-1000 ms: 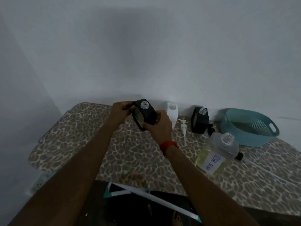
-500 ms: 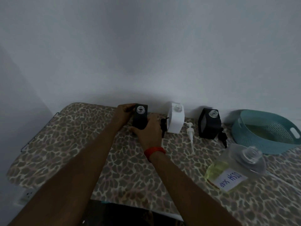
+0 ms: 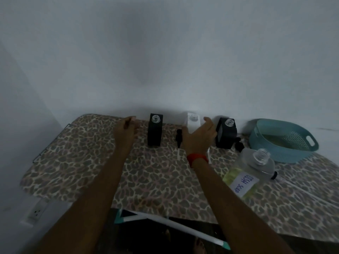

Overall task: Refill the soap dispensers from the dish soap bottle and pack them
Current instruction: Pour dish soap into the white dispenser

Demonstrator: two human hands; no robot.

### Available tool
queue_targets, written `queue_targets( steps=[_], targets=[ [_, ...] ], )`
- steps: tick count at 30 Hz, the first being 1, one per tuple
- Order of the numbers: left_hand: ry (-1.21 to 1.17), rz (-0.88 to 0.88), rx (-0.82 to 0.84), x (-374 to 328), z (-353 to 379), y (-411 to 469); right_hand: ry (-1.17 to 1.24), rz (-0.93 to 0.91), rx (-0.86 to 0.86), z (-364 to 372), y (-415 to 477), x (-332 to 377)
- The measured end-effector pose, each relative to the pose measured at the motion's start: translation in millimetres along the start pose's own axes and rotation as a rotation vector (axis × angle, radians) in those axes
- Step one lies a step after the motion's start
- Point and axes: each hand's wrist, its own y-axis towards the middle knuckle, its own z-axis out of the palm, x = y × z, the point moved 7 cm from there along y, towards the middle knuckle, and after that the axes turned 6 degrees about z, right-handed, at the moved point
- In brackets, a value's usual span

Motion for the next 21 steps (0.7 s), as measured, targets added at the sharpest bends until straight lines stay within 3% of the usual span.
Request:
queue_targets(
  steps=[2,6,13,17,21],
  targets=[
    [0.006,0.051,-0.053,-13,-10,-28,-0.018,0.108,0.143,7,9,-11],
    [0.084,0.141,0.014,-29,-11,-79,-0.031,0.178,0.347,18,14,-14],
    [0.017,0.135,0.182,-38,4,-123,-0.003,0.164,0.265,-13,21,-4],
    [-0.011,0.084,0.345,-58,20,-127,0.07,0.018,0.239,-54,15,28],
    [-0.002,0.148,0.508,-96,26,-133,0.246,-0.209,0.534,-85,-4,55]
  ],
)
